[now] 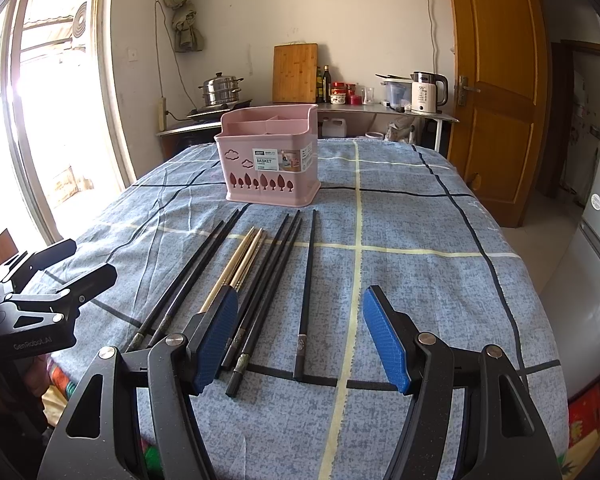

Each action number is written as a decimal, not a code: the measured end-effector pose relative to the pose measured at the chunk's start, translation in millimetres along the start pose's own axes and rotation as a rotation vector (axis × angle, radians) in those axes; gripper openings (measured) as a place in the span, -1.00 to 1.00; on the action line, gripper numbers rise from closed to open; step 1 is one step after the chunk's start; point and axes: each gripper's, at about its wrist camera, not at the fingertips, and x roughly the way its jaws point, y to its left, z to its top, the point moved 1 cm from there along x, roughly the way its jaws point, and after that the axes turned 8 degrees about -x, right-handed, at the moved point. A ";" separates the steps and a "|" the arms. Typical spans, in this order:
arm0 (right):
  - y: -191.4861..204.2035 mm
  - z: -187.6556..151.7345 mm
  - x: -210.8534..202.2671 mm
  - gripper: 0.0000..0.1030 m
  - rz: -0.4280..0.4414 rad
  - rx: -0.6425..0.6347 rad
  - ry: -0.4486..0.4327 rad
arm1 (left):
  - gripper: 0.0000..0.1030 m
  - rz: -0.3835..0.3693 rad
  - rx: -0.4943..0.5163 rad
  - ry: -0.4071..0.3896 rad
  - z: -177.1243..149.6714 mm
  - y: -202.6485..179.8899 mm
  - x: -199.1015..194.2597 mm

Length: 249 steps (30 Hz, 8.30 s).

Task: Organize utensils

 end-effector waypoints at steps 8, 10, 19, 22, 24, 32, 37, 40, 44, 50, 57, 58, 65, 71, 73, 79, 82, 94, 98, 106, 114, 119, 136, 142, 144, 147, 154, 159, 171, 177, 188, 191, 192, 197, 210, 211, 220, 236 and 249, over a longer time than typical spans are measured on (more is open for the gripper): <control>0.0 1.2 -0.9 0.27 0.000 -0.001 -0.002 | 0.93 -0.004 0.003 -0.006 0.7 -1.2 -1.0; -0.7 2.1 -2.0 0.27 0.000 -0.002 -0.003 | 0.93 -0.005 0.004 -0.007 0.9 -1.2 -1.1; -0.4 2.8 -2.2 0.27 -0.001 -0.003 -0.004 | 0.93 -0.004 0.005 -0.008 1.2 -2.0 -1.6; -0.3 3.3 -2.2 0.27 -0.001 -0.004 -0.006 | 0.93 -0.005 0.006 -0.011 2.3 -2.3 -1.7; 0.3 4.5 -1.5 0.27 -0.001 -0.005 -0.007 | 0.93 -0.002 0.007 -0.012 2.9 -3.3 -1.5; 0.4 4.2 -0.3 0.27 -0.002 -0.003 -0.004 | 0.93 0.000 0.002 0.007 4.5 -2.7 6.9; -2.8 5.4 6.9 0.27 -0.001 0.001 0.007 | 0.93 0.011 -0.006 0.034 6.5 -0.7 20.4; -6.3 7.1 13.3 0.27 -0.002 0.001 0.013 | 0.93 0.015 -0.008 0.056 8.4 2.1 31.7; -11.1 12.3 25.8 0.27 -0.006 -0.007 0.025 | 0.93 0.023 0.032 0.071 13.3 1.9 46.8; -18.2 24.2 53.5 0.27 -0.001 -0.018 0.066 | 0.78 0.032 0.033 0.152 24.7 7.7 82.6; -24.4 36.5 98.4 -0.08 0.006 -0.048 0.162 | 0.62 0.016 0.025 0.273 35.3 9.5 124.6; -25.8 38.0 105.0 -0.18 0.007 -0.048 0.178 | 0.59 0.015 0.024 0.290 36.2 9.9 130.0; -36.1 46.1 138.7 -0.40 0.026 -0.027 0.248 | 0.38 0.018 0.014 0.356 39.1 10.1 155.9; -34.7 54.3 153.2 -0.47 0.049 -0.033 0.264 | 0.38 -0.007 0.017 0.382 40.2 5.8 161.6; -33.3 55.6 157.8 -0.51 0.058 -0.036 0.271 | 0.34 0.002 0.029 0.386 39.3 4.5 164.4; -31.1 55.0 175.4 -0.58 0.075 -0.044 0.312 | 0.18 0.006 0.058 0.384 41.0 -0.5 168.3; -30.0 56.4 180.7 -0.59 0.075 -0.050 0.323 | 0.01 0.002 0.068 0.386 43.2 -2.8 170.4; -22.3 65.2 193.5 -0.87 0.072 -0.084 0.366 | -0.71 -0.014 0.114 0.407 45.1 -19.3 173.2; -22.8 66.1 187.3 -0.90 0.101 -0.067 0.353 | -0.84 -0.039 0.099 0.427 47.0 -20.1 173.8; -27.8 87.1 149.6 -0.90 0.133 -0.050 0.246 | -0.86 -0.108 0.062 0.388 69.3 -11.8 148.9; -34.6 118.5 103.6 -0.90 0.145 -0.036 0.115 | -0.89 -0.181 0.052 0.246 120.7 -5.3 94.2; -38.9 135.8 76.1 -0.90 0.140 -0.032 0.040 | -0.90 -0.197 0.050 0.156 148.7 0.8 65.4; -33.8 198.7 43.7 -0.91 0.155 -0.051 -0.116 | -0.90 -0.260 0.008 0.070 227.1 6.4 58.4; -27.6 231.3 49.7 -0.91 0.173 -0.049 -0.169 | -0.90 -0.275 -0.015 0.034 268.6 5.6 63.0; -27.0 242.8 51.6 -0.91 0.168 -0.045 -0.194 | -0.90 -0.274 -0.015 -0.003 280.2 6.5 62.6; -29.2 258.3 55.5 -0.91 0.169 -0.029 -0.228 | -0.90 -0.271 -0.028 -0.040 296.9 10.0 64.3; -26.5 282.9 74.0 -0.91 0.184 0.006 -0.262 | -0.90 -0.252 -0.027 -0.062 309.1 12.1 90.5; -17.7 280.1 100.6 -0.91 0.199 0.014 -0.233 | -0.90 -0.254 -0.033 -0.036 298.8 16.5 112.2; -14.4 240.7 149.8 -0.90 0.227 0.028 -0.081 | -0.89 -0.244 -0.073 0.064 257.3 31.5 146.7; -13.8 235.5 152.2 -0.80 0.221 0.019 -0.051 | -0.62 -0.246 -0.076 0.067 249.8 33.8 144.6; -21.6 223.2 102.0 -0.62 0.215 0.007 -0.130 | -0.23 -0.254 -0.079 -0.040 235.1 41.3 86.2; -22.7 208.5 81.7 -0.62 0.208 -0.001 -0.157 | -0.21 -0.262 -0.085 -0.063 221.6 44.9 67.5; -23.1 203.0 75.8 -0.62 0.203 -0.007 -0.164 | -0.20 -0.265 -0.088 -0.066 215.6 46.4 62.3; -27.9 164.7 53.8 -0.62 0.193 0.016 -0.158 | -0.20 -0.277 -0.093 -0.041 174.7 49.9 48.8; -34.6 64.4 49.8 -0.62 0.180 0.103 -0.012 | -0.20 -0.291 -0.081 0.158 71.8 30.8 59.6; -35.8 59.6 50.9 -0.62 0.180 0.110 -0.002 | -0.20 -0.292 -0.080 0.170 68.0 29.0 62.4; -38.4 41.8 68.5 -0.62 0.175 0.128 0.066 | -0.20 -0.274 -0.086 0.260 51.0 18.2 89.3; -25.4 46.0 125.9 -0.65 0.150 0.090 0.216 | -0.33 -0.185 -0.047 0.389 54.6 2.9 162.8; -17.5 50.1 166.6 -0.69 0.145 0.067 0.296 | -0.70 -0.166 0.007 0.410 52.5 -7.5 183.8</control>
